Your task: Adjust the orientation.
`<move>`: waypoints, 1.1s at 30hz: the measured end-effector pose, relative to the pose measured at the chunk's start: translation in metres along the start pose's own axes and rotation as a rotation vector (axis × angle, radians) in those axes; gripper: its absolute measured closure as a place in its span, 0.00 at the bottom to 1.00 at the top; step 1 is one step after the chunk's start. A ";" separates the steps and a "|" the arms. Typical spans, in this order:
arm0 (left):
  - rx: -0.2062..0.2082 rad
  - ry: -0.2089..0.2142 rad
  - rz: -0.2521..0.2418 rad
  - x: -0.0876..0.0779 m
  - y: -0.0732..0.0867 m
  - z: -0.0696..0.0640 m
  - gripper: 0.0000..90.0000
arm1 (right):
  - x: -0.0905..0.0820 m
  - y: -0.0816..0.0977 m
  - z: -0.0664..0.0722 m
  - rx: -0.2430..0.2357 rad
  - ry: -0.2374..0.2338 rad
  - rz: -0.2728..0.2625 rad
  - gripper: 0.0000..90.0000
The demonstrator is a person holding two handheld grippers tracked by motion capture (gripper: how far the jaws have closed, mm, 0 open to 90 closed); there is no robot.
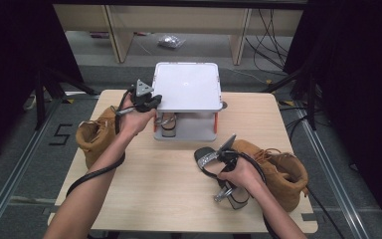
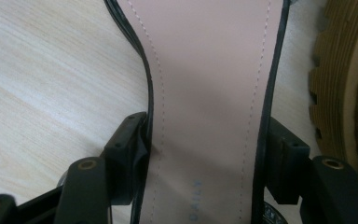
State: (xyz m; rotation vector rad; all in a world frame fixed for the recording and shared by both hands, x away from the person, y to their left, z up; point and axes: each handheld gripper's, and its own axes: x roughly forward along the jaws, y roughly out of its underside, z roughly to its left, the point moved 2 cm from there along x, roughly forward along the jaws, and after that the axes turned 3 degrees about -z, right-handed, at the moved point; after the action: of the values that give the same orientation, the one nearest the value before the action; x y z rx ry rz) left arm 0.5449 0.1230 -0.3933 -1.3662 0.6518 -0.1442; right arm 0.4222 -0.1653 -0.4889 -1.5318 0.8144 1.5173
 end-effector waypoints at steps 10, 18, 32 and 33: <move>0.003 0.000 0.000 0.000 0.000 0.000 1.00 | -0.001 -0.001 0.001 0.091 -0.020 0.015 0.47; 0.002 0.001 0.001 0.001 0.000 0.000 1.00 | 0.000 -0.003 0.000 0.120 -0.019 0.011 0.48; 0.008 -0.002 -0.002 0.002 0.000 -0.001 1.00 | -0.004 0.002 0.001 0.158 -0.053 -0.020 0.48; 0.008 -0.002 -0.002 0.002 0.000 -0.001 1.00 | -0.006 0.002 0.000 0.149 -0.069 -0.010 0.48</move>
State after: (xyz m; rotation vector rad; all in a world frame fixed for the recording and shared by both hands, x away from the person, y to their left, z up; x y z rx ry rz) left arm 0.5460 0.1216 -0.3935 -1.3590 0.6470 -0.1471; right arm 0.4202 -0.1663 -0.4833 -1.3657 0.8590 1.4606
